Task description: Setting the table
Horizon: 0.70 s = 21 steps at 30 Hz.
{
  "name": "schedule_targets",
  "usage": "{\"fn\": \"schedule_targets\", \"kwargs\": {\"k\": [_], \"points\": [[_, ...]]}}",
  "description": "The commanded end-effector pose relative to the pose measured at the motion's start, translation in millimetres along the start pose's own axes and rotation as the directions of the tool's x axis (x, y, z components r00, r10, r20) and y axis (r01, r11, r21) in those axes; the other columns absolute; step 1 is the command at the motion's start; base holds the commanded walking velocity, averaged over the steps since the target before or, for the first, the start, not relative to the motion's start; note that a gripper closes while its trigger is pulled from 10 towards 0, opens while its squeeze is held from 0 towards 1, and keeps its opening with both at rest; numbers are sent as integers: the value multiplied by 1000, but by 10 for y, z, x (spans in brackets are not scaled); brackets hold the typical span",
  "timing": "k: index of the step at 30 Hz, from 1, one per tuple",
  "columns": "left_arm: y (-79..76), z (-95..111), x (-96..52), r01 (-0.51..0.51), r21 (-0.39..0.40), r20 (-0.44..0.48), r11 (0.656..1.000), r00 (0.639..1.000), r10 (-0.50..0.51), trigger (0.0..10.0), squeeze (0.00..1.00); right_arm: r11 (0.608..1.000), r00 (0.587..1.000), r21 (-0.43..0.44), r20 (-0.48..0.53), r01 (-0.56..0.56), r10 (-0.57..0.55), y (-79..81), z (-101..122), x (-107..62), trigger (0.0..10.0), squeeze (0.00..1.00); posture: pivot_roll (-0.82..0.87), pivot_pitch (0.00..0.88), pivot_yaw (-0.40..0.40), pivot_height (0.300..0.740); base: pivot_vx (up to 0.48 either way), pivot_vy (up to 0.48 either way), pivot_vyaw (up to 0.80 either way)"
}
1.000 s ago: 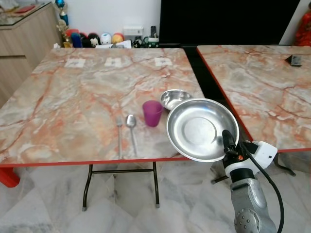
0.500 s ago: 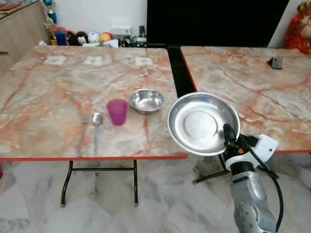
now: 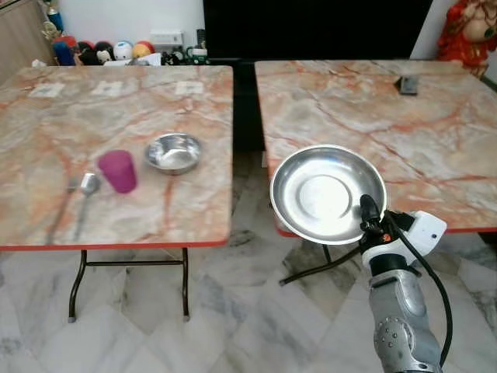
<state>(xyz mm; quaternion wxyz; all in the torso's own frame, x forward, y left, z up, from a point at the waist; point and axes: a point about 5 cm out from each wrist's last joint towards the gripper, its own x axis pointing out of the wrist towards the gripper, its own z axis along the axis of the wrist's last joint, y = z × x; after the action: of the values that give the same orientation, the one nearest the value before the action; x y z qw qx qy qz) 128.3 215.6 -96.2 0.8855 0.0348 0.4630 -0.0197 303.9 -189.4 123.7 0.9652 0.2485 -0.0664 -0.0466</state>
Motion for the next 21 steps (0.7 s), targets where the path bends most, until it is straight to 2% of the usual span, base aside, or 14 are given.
{"fn": "schedule_targets", "kwargs": {"k": [1, 5, 14, 18, 19, 21], "points": [[-229, -122, 0, 67, 9, -53, 998, 996, -66, 10000, 0, 1000, 999, 3, 33, -18, 18, 65, 67, 33, 10000, 0, -62, 130, -19, 740, 0, -435, 0], [-353, -10, 54, 80, 14, -34, 997, 996, -80, 10000, 0, 1000, 999, 6, 42, -7, 7, 42, 79, 41, 10000, 0, -60, 128, -18, 740, 0, -431, 0], [-466, 65, 82, 95, 23, -8, 995, 995, -95, 10000, 0, 1000, 999, 4, 44, 2, -3, 31, 77, 51, 10000, 0, -59, 121, -16, 740, 0, -432, 0], [-384, 3, 52, 91, 27, -11, 996, 996, -90, 10000, 0, 1000, 999, 5, 45, 8, -8, 20, 76, 52, 10000, 0, -60, 114, -15, 740, 0, -432, 0], [-297, -44, 25, 87, 25, -15, 996, 996, -86, 10000, 0, 1000, 999, 5, 46, 9, -9, 18, 75, 51, 10000, 0, -61, 109, -14, 740, 0, -386, 0], [-237, -73, 6, 83, 24, -17, 996, 996, -83, 10000, 0, 1000, 999, 4, 46, 10, -10, 17, 75, 51, 10000, 0, -61, 109, -14, 740, 0, -373, 0]]}}
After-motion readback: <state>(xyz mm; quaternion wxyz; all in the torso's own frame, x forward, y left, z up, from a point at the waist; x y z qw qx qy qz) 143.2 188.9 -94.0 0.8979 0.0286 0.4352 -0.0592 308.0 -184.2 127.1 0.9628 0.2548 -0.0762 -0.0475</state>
